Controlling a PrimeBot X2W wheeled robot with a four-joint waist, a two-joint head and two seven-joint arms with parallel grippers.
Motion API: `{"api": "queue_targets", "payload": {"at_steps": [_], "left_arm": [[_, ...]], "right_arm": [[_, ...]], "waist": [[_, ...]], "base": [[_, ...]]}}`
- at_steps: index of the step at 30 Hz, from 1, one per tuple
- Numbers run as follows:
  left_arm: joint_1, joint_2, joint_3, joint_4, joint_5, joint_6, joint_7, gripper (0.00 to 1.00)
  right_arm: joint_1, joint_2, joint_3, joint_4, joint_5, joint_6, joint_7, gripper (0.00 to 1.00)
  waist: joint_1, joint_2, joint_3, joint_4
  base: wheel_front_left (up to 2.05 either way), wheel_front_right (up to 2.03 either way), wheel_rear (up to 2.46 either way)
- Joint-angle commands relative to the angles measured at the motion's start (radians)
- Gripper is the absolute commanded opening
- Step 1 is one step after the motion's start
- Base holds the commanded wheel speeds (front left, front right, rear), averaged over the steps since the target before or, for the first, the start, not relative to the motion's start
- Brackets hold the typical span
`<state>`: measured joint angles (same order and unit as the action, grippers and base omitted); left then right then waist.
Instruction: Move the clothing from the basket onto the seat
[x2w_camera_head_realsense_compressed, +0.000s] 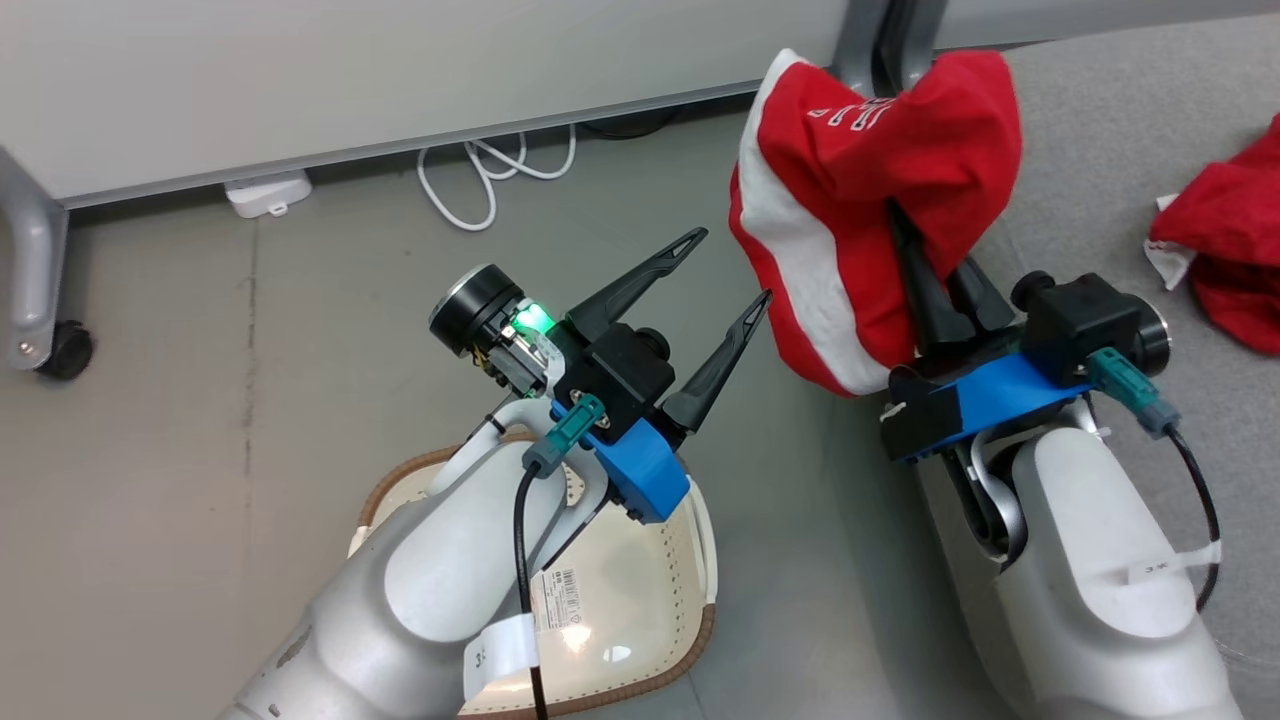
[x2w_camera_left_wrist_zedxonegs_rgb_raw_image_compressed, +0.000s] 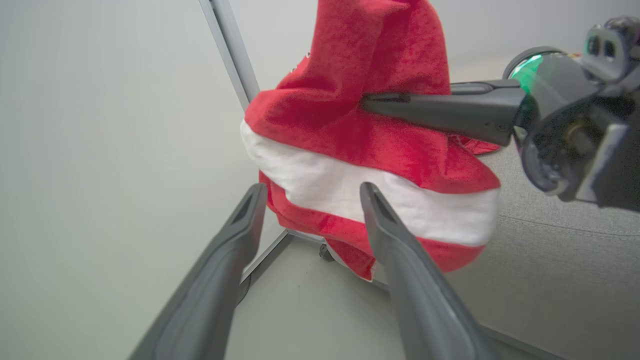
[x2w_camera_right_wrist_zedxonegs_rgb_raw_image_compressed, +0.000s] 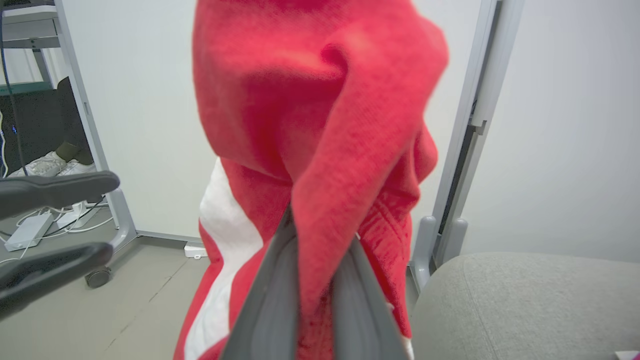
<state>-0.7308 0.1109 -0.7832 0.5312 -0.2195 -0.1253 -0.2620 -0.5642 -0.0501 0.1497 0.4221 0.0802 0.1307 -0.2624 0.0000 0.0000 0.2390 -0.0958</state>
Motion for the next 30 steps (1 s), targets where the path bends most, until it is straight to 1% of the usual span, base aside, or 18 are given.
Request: {"api": "queue_targets", "payload": {"at_steps": [1, 6, 7, 8, 10, 12, 13, 18, 25, 30], "left_arm": [[0.009, 0.006, 0.007, -0.007, 0.008, 0.0, -0.004, 1.0], [0.017, 0.007, 0.004, -0.013, 0.015, -0.001, -0.005, 1.0], [0.017, 0.007, 0.004, -0.013, 0.015, -0.001, -0.005, 1.0], [0.018, 0.009, 0.0, -0.017, 0.02, -0.001, -0.004, 1.0], [0.018, 0.01, -0.004, -0.017, 0.021, -0.002, -0.004, 1.0], [0.015, 0.017, -0.005, -0.019, 0.028, -0.002, -0.004, 1.0], [0.015, 0.017, -0.005, -0.019, 0.028, -0.002, -0.004, 1.0], [0.011, 0.017, -0.018, -0.014, 0.033, -0.004, -0.005, 1.0], [0.021, 0.006, -0.042, -0.01, 0.026, -0.006, -0.005, 1.0], [0.026, 0.01, -0.047, -0.006, 0.023, -0.007, -0.005, 1.0]], "right_arm": [[0.02, 0.0, -0.029, -0.023, -0.014, 0.0, -0.004, 0.0], [0.046, 0.0, -0.093, -0.075, -0.031, 0.0, -0.004, 0.0], [0.046, 0.0, -0.093, -0.075, -0.031, 0.0, -0.004, 0.0], [0.059, 0.0, -0.113, -0.097, -0.033, 0.0, -0.004, 0.0], [0.065, 0.0, -0.124, -0.107, -0.037, 0.0, -0.004, 0.0], [0.086, 0.0, -0.15, -0.136, -0.036, 0.0, -0.004, 0.0], [0.086, 0.0, -0.15, -0.136, -0.036, 0.0, -0.004, 0.0], [0.124, 0.0, -0.197, -0.176, -0.032, 0.0, -0.004, 0.0], [0.198, 0.0, -0.261, -0.233, -0.019, 0.0, -0.004, 0.0], [0.243, 0.0, -0.278, -0.252, -0.018, 0.0, -0.004, 0.0]], "waist": [[0.0, 0.0, 0.022, -0.045], [0.0, 0.0, 0.042, -0.105], [0.0, 0.0, 0.042, -0.105], [0.0, 0.0, 0.052, -0.131], [0.0, 0.0, 0.056, -0.143], [0.0, 0.0, 0.067, -0.184], [0.0, 0.0, 0.067, -0.184], [0.0, 0.0, 0.08, -0.235], [0.0, 0.0, 0.084, -0.262], [0.0, 0.0, 0.086, -0.267]], "base": [[0.0, 0.0, 0.0], [0.0, 0.0, 0.0], [0.0, 0.0, 0.0], [0.0, 0.0, 0.0], [0.0, 0.0, 0.0], [0.0, 0.0, 0.0], [0.0, 0.0, 0.0], [0.0, 0.0, 0.0], [0.0, 0.0, 0.0], [0.0, 0.0, 0.0]]}}
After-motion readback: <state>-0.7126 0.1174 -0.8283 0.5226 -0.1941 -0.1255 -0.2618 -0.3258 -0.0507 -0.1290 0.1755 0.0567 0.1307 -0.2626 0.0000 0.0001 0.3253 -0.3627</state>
